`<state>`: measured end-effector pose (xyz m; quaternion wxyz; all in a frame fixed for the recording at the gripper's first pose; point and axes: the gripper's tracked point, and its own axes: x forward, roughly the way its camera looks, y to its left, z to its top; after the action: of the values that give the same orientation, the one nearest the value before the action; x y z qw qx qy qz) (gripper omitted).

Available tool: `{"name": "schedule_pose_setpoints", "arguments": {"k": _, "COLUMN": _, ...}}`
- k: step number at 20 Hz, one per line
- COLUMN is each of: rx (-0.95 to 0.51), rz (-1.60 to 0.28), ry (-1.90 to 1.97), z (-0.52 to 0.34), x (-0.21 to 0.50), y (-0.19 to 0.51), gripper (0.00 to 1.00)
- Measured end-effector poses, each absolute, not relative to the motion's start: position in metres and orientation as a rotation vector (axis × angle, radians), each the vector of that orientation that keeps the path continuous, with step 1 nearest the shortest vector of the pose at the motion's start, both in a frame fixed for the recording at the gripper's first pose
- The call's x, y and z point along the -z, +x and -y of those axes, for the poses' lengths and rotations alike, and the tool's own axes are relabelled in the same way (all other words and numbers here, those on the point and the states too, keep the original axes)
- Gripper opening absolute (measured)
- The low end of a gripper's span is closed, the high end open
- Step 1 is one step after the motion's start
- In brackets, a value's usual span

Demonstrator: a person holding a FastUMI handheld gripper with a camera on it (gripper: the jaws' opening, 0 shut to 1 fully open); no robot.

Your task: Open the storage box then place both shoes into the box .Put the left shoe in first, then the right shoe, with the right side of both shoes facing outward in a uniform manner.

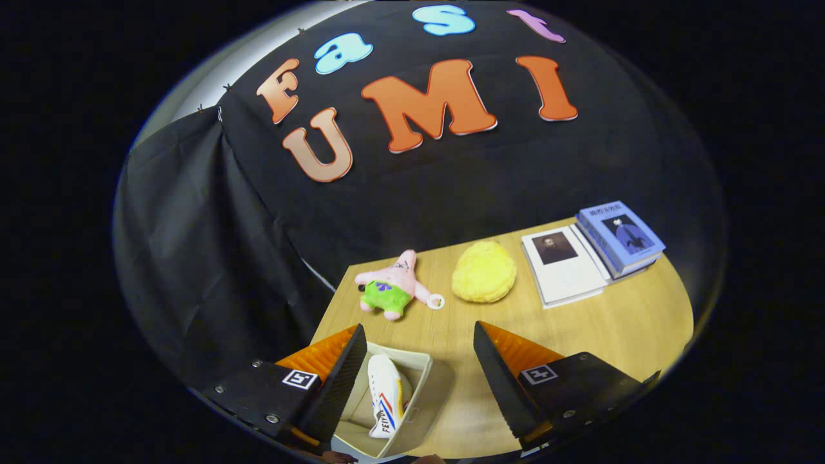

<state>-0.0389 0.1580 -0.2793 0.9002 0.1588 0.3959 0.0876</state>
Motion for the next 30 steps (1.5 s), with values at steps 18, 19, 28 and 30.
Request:
{"name": "schedule_pose_setpoints", "arguments": {"k": 18, "rx": -0.038, "rz": -0.304, "ry": 0.053, "z": 0.011, "x": 0.114, "y": 0.018, "gripper": 0.98}}
{"name": "schedule_pose_setpoints", "arguments": {"k": 19, "rx": -0.031, "rz": -0.279, "ry": 0.032, "z": 0.018, "x": 0.106, "y": 0.021, "gripper": 0.98}}
{"name": "schedule_pose_setpoints", "arguments": {"k": 28, "rx": -0.002, "rz": 0.003, "ry": -0.058, "z": 0.037, "x": 0.037, "y": 0.035, "gripper": 0.98}}
{"name": "schedule_pose_setpoints", "arguments": {"k": 30, "rx": -0.009, "rz": 0.044, "ry": -0.076, "z": 0.036, "x": 0.033, "y": 0.038, "gripper": 0.98}}
